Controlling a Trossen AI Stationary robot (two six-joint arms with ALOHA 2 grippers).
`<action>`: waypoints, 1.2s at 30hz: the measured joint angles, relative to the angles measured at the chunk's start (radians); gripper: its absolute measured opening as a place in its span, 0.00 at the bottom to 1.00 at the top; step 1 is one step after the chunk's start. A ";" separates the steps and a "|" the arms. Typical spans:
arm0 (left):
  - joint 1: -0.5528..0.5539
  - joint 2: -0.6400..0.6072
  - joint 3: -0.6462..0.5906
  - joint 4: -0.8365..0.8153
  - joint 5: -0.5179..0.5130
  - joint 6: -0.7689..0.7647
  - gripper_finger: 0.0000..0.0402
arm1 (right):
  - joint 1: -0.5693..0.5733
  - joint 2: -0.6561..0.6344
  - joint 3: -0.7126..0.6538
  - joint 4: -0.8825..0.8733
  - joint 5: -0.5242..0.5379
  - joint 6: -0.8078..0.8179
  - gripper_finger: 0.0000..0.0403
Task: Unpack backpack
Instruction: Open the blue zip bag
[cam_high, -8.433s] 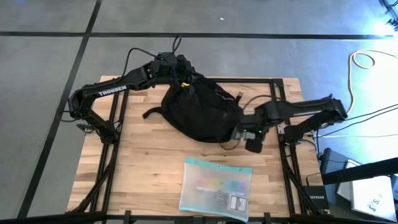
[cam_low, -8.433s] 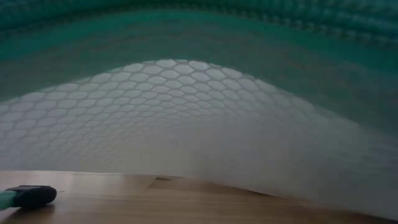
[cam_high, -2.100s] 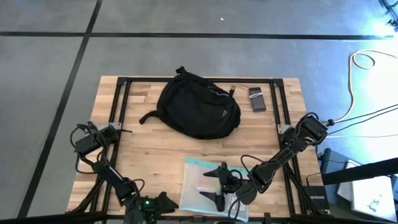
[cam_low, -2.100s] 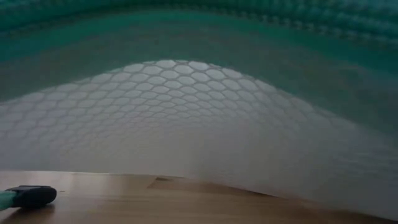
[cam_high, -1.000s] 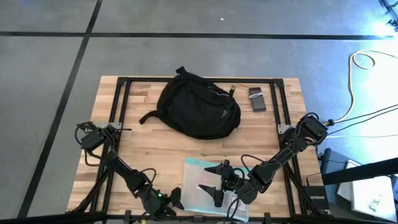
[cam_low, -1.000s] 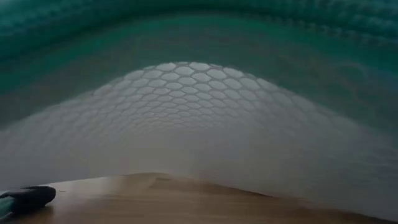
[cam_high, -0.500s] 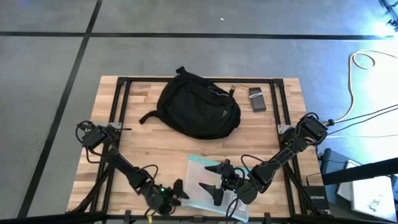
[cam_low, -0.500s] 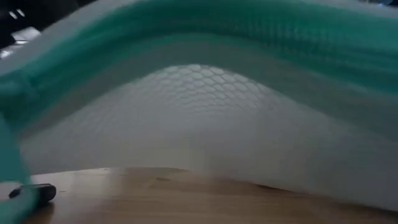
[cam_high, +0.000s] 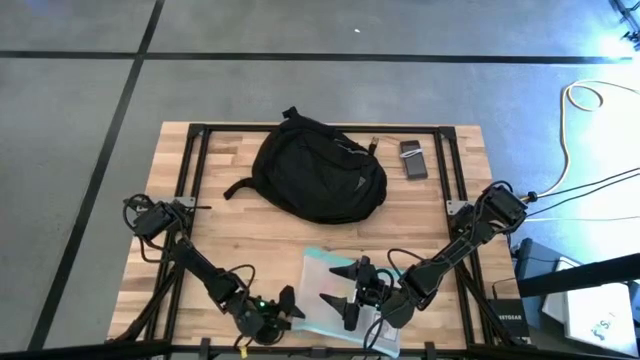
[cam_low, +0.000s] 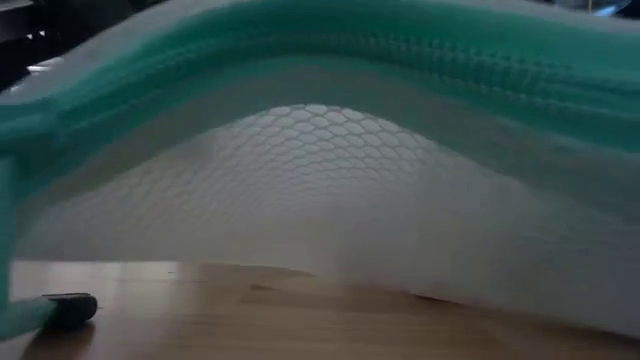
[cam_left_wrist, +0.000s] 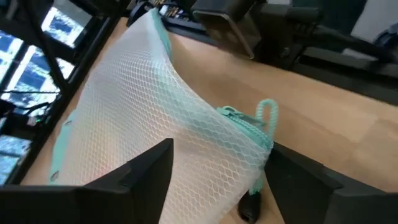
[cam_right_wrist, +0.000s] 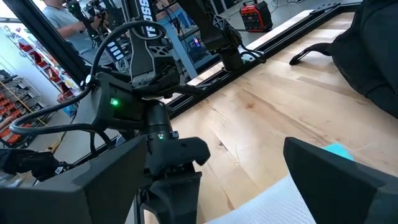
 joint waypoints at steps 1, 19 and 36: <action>0.000 0.000 0.000 0.005 -0.013 -0.001 0.51 | 0.000 0.000 0.000 0.000 0.000 0.000 0.89; -0.003 0.002 0.000 0.047 -0.154 0.045 0.03 | 0.000 0.021 -0.001 0.003 0.000 0.011 0.89; 0.090 -0.100 0.027 0.031 -0.255 -0.182 0.00 | 0.001 0.147 0.430 -0.391 -0.181 -0.034 0.85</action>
